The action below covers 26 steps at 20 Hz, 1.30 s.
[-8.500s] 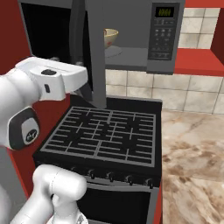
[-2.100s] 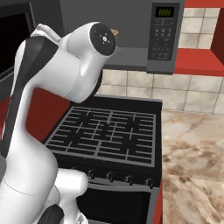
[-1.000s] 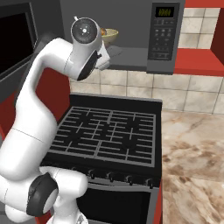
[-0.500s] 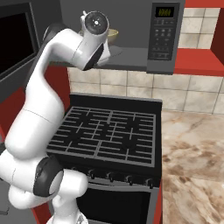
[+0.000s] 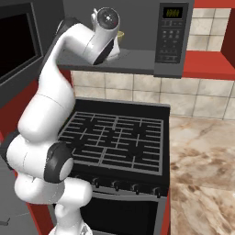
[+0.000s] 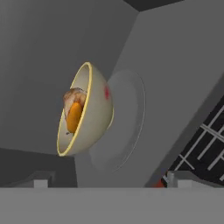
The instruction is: The microwave is finished heating the chicken drumstick and carrot. Take the bowl containing the food and place it on the dining counter.
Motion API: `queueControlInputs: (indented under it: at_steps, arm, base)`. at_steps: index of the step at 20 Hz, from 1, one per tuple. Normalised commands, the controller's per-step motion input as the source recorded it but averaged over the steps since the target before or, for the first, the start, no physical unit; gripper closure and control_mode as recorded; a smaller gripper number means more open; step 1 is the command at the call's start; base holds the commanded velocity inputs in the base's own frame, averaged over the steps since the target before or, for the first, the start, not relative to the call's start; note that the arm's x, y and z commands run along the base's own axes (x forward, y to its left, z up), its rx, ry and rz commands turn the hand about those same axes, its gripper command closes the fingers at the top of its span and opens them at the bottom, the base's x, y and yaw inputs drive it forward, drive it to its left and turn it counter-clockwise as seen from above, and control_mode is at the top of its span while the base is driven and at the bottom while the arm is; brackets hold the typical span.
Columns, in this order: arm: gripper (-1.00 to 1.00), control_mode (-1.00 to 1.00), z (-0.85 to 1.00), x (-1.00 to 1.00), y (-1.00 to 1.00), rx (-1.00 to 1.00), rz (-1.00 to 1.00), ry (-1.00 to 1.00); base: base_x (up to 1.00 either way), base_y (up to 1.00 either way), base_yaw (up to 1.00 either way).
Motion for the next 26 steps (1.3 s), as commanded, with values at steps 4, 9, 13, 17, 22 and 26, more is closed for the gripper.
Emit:
queueControlInputs:
  at_steps: [4,9,13,17,22,26]
  arm:
    - [-1.00,-1.00,-0.01,0.67,0.00,0.00,0.00,0.02]
    - [-1.00,-1.00,0.00,0.61,0.00,0.00,0.00,0.06]
    - [-1.00,-1.00,-0.02,0.54,0.03,0.00,0.00,0.06]
    - [-1.00,-1.00,-0.03,0.47,0.06,0.00,0.00,0.05]
    - [-1.00,-1.00,-0.08,0.36,0.10,0.00,0.00,0.04]
    - [-1.00,-1.00,-0.06,0.35,0.10,0.00,0.00,0.04]
  base:
    - [0.00,0.00,0.00]
    - [0.00,0.00,0.00]
    - [0.00,0.00,0.00]
    - [0.00,0.00,0.00]
    - [0.00,0.00,0.00]
    - [0.00,0.00,0.00]
